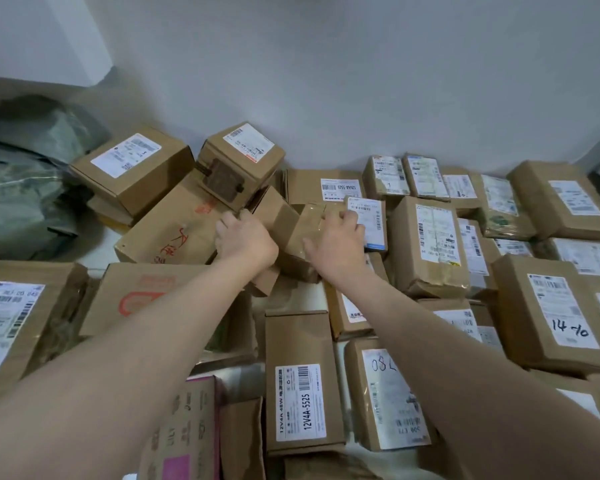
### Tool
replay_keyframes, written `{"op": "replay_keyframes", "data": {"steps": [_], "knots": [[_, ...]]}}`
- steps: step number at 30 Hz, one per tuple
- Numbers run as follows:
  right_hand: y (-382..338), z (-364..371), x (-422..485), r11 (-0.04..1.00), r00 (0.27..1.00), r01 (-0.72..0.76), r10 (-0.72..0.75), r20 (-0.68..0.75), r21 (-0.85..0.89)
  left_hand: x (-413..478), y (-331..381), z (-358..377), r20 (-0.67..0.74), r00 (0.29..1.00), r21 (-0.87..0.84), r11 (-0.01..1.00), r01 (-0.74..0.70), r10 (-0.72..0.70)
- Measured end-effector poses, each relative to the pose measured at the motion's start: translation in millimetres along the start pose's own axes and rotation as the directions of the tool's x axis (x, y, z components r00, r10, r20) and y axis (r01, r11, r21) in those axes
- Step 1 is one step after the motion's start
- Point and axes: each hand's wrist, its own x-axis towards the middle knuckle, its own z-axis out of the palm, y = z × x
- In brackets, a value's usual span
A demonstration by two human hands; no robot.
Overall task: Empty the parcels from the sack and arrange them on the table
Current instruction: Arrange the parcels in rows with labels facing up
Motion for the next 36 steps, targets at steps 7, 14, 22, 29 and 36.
{"op": "replay_keyframes", "data": {"steps": [7,14,22,29,36], "knots": [[-31.2,33.5,35.4,0.975,0.963,-0.212,0.219,0.155,-0.065,34.8,-4.6,-4.9,0.198,0.973,0.184,0.979,0.082,-0.119],[-25.9,44.4,28.7,0.953,0.954,-0.289,0.277,0.117,0.097,34.1,-0.2,4.1,0.270,0.953,-0.210,0.957,0.198,-0.138],[-20.9,21.9,37.1,0.727,0.935,-0.346,0.317,0.157,0.593,27.0,-4.3,-10.9,0.068,0.993,0.156,0.984,0.086,-0.097],[10.5,13.0,46.1,0.576,0.880,-0.475,0.281,0.384,0.666,26.6,-7.6,-8.3,0.177,0.981,0.144,0.988,0.052,-0.078],[14.7,29.6,39.8,0.974,0.986,-0.130,0.108,0.124,0.187,25.8,-3.4,2.3,0.256,0.965,0.124,0.992,0.015,-0.047]]}}
